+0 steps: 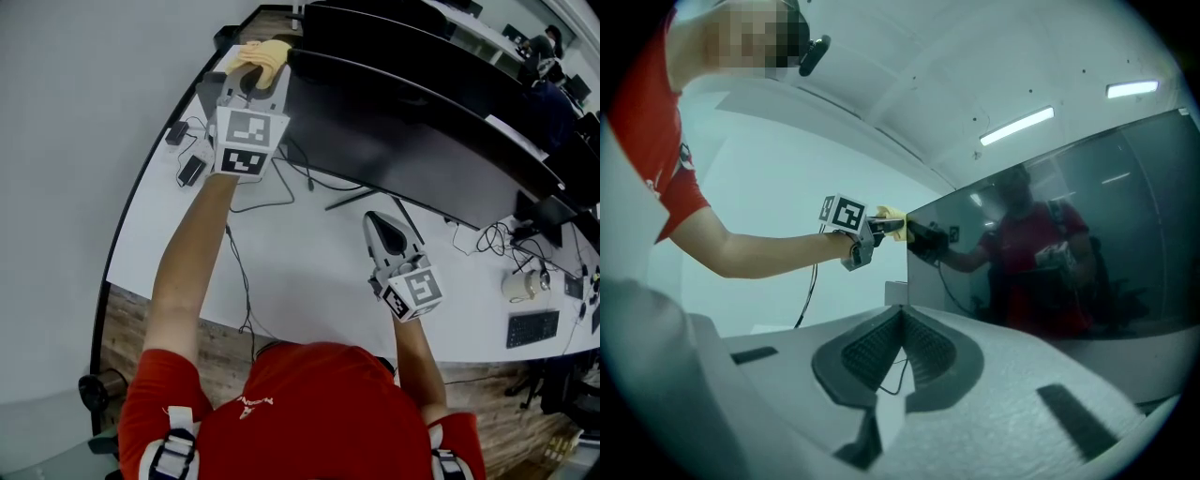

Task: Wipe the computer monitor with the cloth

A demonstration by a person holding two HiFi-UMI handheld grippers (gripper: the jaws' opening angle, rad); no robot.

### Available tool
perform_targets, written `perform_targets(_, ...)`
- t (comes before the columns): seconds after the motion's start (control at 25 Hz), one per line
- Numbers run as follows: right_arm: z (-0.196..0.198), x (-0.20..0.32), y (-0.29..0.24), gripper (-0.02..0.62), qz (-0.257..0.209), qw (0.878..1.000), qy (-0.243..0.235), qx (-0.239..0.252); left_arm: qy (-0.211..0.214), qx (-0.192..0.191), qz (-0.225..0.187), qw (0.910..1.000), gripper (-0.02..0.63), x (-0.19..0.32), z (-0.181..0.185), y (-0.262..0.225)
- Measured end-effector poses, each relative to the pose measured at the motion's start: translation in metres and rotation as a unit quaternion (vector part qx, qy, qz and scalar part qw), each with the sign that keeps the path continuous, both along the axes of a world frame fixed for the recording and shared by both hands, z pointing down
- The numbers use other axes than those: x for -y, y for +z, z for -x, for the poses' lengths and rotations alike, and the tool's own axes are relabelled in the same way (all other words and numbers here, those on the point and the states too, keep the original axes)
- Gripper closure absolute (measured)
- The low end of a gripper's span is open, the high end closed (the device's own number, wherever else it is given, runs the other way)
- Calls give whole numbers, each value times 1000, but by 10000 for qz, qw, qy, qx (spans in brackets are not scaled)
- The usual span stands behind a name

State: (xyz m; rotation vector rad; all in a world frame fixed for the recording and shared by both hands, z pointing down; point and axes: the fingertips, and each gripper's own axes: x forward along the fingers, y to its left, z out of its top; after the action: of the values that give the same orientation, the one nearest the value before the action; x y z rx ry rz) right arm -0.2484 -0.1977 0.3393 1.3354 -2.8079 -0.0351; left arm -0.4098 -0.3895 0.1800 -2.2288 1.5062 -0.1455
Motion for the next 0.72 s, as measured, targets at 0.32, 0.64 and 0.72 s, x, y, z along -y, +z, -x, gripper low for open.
perform_targets(0.32, -7, -11, 19, 591, 218, 9997, 80, -90, -48, 12, 369, 9993, 551, 1, -1, 56)
perform_targets(0.64, -13, -19, 39, 591, 421, 9989, 154, -161, -88, -80, 695, 9975, 551, 0, 2, 121)
perform_targets(0.72, -13, -19, 41, 591, 455, 9987, 158, -178, -85, -105, 803, 9967, 551, -1, 2, 140)
